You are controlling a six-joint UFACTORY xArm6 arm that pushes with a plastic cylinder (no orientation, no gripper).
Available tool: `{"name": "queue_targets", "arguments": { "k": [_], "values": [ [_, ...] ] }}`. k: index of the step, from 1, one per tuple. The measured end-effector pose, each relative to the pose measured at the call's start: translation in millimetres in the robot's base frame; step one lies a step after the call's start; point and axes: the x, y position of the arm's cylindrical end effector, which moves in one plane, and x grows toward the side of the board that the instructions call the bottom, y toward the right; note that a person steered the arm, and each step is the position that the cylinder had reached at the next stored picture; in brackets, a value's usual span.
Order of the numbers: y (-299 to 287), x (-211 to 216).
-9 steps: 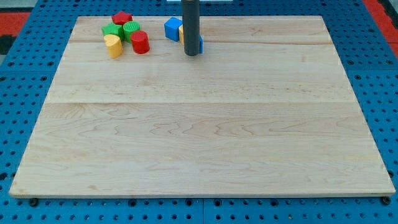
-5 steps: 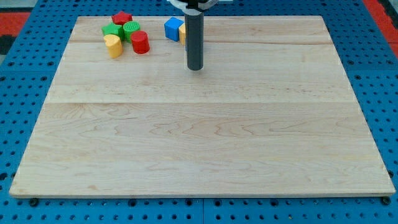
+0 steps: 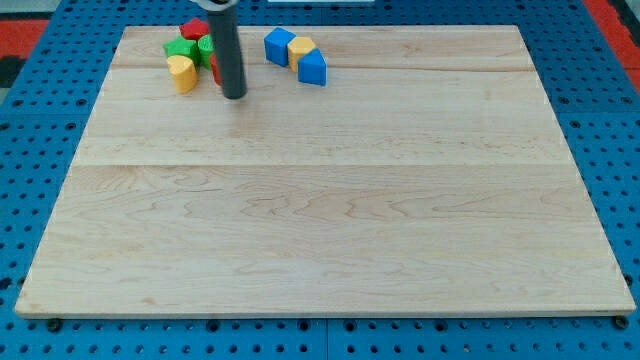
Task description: Push the red circle into the blue cube
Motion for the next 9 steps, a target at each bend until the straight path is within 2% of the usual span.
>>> {"name": "queue_targets", "arguments": {
  "k": [1, 5, 6, 7, 8, 9],
  "values": [
    [9, -45],
    [11, -53],
    [-7, -44],
    [-17, 18],
    [70, 34],
    [195, 18]
  ]
}}
